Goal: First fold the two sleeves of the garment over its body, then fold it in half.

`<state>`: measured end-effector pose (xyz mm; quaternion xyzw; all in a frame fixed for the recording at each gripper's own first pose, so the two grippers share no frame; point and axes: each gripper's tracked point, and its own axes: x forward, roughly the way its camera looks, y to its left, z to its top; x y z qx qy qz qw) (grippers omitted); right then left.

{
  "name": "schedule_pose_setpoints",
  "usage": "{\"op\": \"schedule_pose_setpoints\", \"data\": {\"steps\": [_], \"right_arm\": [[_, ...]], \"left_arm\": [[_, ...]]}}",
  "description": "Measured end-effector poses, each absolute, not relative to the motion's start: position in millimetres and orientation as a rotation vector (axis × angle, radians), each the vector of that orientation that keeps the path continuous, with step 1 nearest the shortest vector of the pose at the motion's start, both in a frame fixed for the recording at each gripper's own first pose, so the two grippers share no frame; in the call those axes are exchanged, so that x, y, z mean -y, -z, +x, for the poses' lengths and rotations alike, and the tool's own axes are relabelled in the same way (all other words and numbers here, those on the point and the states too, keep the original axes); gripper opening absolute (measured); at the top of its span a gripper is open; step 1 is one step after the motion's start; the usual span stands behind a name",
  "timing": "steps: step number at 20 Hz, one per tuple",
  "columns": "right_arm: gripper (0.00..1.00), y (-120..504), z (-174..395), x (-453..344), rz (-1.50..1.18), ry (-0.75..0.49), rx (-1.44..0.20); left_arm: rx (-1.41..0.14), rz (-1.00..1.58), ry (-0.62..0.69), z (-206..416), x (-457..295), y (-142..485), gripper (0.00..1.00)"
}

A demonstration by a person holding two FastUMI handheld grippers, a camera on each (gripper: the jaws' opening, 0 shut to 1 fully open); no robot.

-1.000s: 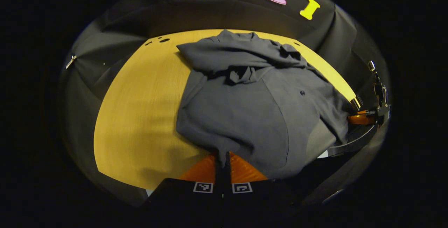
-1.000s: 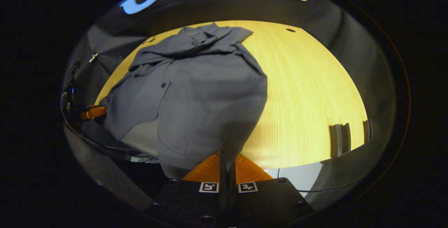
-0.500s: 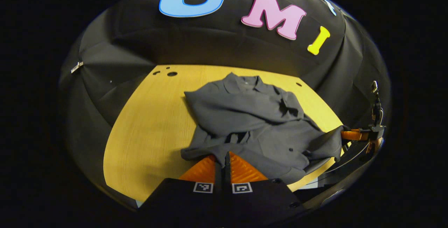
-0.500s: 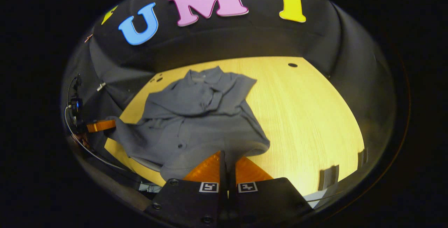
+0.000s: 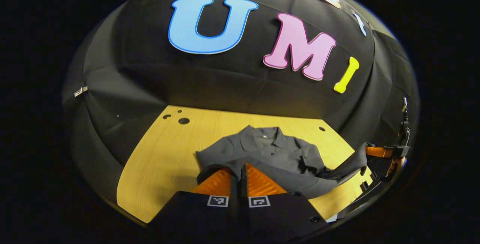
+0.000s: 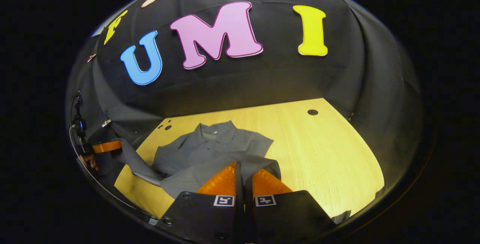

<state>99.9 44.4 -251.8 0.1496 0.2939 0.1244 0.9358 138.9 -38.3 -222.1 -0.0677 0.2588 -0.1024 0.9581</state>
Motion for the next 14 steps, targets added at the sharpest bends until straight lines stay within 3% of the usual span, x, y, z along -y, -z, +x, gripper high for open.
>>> {"op": "schedule_pose_setpoints", "data": {"steps": [8, 9, 10, 14], "right_arm": [[0.05, 238.0, 188.6, -48.5, 0.310, -0.239, -0.526], [0.00, 238.9, 198.8, -50.2, 0.308, -0.238, -0.521], [0.05, 241.0, 208.2, -52.3, 0.303, -0.239, -0.520], [0.05, 263.4, 244.3, -56.3, 0.279, -0.238, -0.531]], "left_arm": [[-0.460, -0.122, 0.170, 215.8, 38.6, 206.9, 0.05], [-0.454, -0.118, 0.165, 224.2, 37.8, 206.5, 0.05], [-0.448, -0.114, 0.157, 235.8, 36.0, 208.7, 0.05], [-0.451, -0.097, 0.124, 276.4, 30.9, 227.3, 0.05]]}}
